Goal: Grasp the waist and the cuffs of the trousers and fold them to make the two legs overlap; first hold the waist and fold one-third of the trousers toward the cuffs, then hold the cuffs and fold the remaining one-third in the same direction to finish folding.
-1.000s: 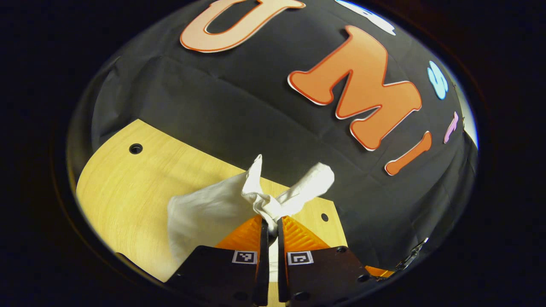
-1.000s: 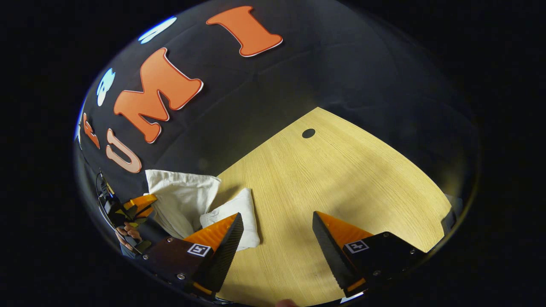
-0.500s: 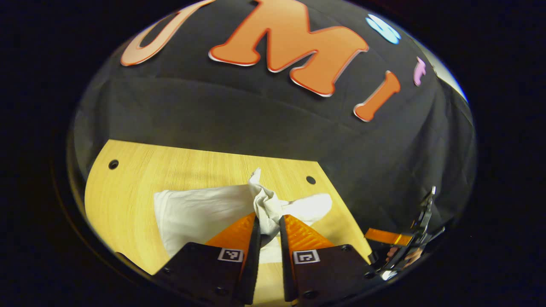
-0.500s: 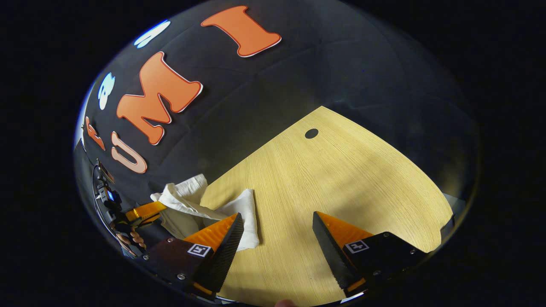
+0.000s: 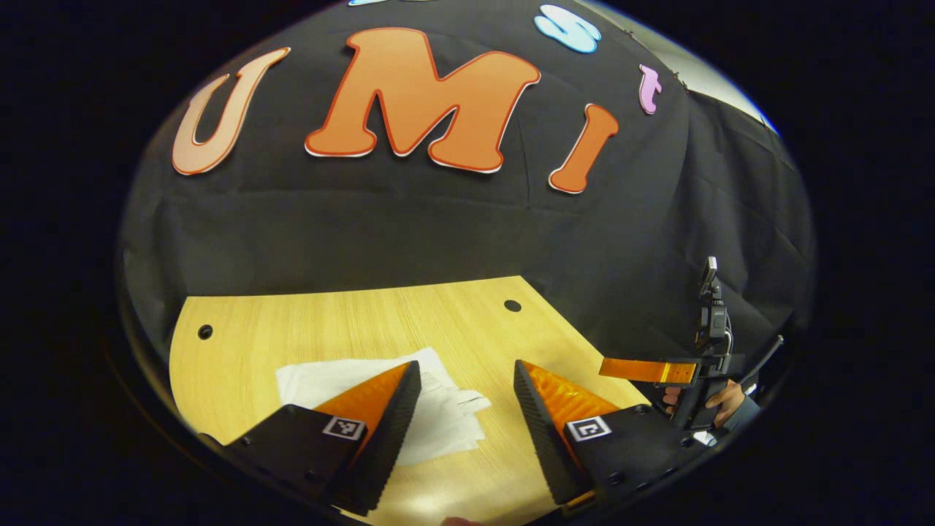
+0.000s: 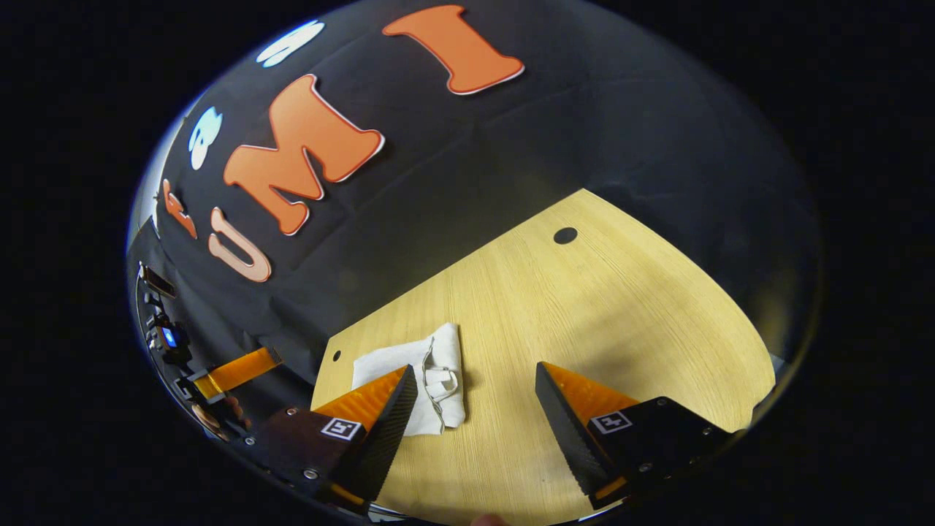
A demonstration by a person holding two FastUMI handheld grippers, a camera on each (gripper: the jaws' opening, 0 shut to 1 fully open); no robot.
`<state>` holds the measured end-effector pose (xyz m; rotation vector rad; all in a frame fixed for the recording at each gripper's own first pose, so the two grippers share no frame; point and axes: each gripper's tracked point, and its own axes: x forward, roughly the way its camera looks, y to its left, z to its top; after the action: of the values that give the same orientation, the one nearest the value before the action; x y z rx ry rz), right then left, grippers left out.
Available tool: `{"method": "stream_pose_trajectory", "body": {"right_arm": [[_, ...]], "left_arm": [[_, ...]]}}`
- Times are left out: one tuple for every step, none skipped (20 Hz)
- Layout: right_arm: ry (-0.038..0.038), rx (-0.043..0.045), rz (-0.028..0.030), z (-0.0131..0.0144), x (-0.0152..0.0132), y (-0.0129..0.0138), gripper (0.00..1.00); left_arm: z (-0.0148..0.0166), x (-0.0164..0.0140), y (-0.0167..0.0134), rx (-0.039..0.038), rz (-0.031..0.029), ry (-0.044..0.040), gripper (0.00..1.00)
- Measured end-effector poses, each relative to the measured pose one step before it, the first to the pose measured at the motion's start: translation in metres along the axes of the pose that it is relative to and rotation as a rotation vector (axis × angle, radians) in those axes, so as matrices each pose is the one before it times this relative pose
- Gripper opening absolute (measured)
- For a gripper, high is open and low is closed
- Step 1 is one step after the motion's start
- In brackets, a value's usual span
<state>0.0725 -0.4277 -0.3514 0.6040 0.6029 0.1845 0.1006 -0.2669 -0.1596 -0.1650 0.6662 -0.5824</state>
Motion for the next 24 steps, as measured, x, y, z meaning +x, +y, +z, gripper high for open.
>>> {"method": "stream_pose_trajectory", "body": {"right_arm": [[-0.01648,-0.02829,-0.00097,0.00334,-0.00141,0.00573,0.98],[-0.0179,-0.03094,0.00133,0.004,-0.00273,0.00652,0.98],[-0.01582,-0.0332,-0.00096,0.00416,-0.00265,0.00701,0.98],[-0.01748,-0.03609,-0.00259,0.00331,-0.00439,0.00836,0.98],[-0.02138,-0.03652,-0.0056,0.00515,-0.00442,0.00745,0.98],[-0.02182,-0.03152,-0.00608,0.00567,-0.00471,0.00794,0.98],[-0.02444,-0.02584,0.00316,0.00646,-0.00591,0.01107,0.98],[-0.0242,-0.02165,0.00446,0.00789,-0.00655,0.01203,0.98],[-0.02481,-0.01958,0.00315,0.00674,-0.00765,0.01192,0.98],[-0.02542,-0.02232,-0.00127,0.00861,-0.00434,0.01249,0.98],[-0.02391,-0.02213,-0.0023,0.00616,-0.00525,0.01127,0.98],[-0.02386,-0.02258,0.00219,0.00676,-0.00462,0.01166,0.98],[-0.01305,-0.01222,0.01468,0.00615,-0.0055,0.01528,0.98],[-0.00906,0.00149,0.02064,0.00377,-0.0045,0.01478,0.98],[-0.01836,0.00276,0.01179,0.00626,-0.00299,0.0142,0.98],[-0.02265,-0.00163,0.00957,0.0059,-0.00274,0.01165,0.98],[-0.02385,-0.00835,0.00263,0.00563,-0.00271,0.00917,0.98],[-0.02393,-0.01637,0.00039,0.00591,-0.00436,0.00902,0.98],[-0.02499,-0.02386,-0.00395,0.00476,-0.00317,0.00719,0.98],[-0.02278,-0.02388,-0.01043,0.00418,-0.00413,0.0044,0.98],[-0.01969,-0.01919,-0.00739,0.00328,-0.00841,0.00428,0.98],[-0.0191,-0.01306,-0.00856,0.00418,-0.00791,0.00398,1.0],[-0.01841,-0.01,-0.00701,0.00256,-0.00531,0.00375,0.98],[-0.01804,-0.01068,-0.00578,0.0046,-0.00563,0.00374,0.98]], "left_arm": [[0.00299,-0.00397,0.00341,0.01057,0.01807,-0.018,0.87],[0.00462,-0.00397,0.00479,0.01071,0.02565,-0.02299,0.95],[0.0059,-0.00402,0.00455,0.00752,0.02085,-0.02115,1.0],[0.0059,-0.00476,0.00406,0.00506,0.02174,-0.02103,0.99],[0.00519,-0.00409,0.00424,0.00551,0.01912,-0.01906,0.99],[0.00521,-0.00577,0.00296,0.00739,0.01616,-0.02105,0.99],[0.00485,-0.00449,0.00312,0.01327,0.01702,-0.02038,0.99],[0.00811,-0.00656,0.00391,0.02119,0.02027,-0.02741,0.99],[0.00883,-0.00768,0.00679,0.02016,0.02871,-0.0313,0.99],[0.00795,-0.00728,0.00705,0.01116,0.02376,-0.03247,0.99],[0.0004,-0.00741,0.01022,-0.00382,0.02325,-0.03188,0.98],[0.00333,-0.01172,0.00517,-0.00235,0.00764,-0.02951,0.99],[0.00684,-0.0184,0.0078,0.00754,0.02126,-0.04418,0.99],[0.00698,-0.00923,0.00769,0.01699,0.02636,-0.03827,0.98],[0.00605,-0.01107,0.00772,0.01419,0.02188,-0.02862,0.98],[0.00412,-0.01148,-0.00036,0.01345,-0.01506,-0.01658,0.98],[0.00241,-0.00926,-0.00061,0.00913,-0.00121,-0.00332,0.98],[0.00168,-0.00351,0.00313,0.00658,0.01327,-0.01289,0.96],[0.00353,-0.00684,0.00523,0.0064,0.00286,-0.01394,0.99],[0.0057,-0.00924,0.00534,0.00652,0.01092,-0.02067,0.98],[0.00389,-0.01169,0.00583,0.00502,0.00631,-0.01879,0.98],[0.00367,-0.00793,0.00362,0.00549,0.01052,-0.01883,0.96],[0.00139,-0.00802,0.00182,0.00467,-0.00187,-0.01108,0.96],[-0.00035,-0.00941,0.00002,0.00897,-0.00178,-0.01021,0.96]]}}
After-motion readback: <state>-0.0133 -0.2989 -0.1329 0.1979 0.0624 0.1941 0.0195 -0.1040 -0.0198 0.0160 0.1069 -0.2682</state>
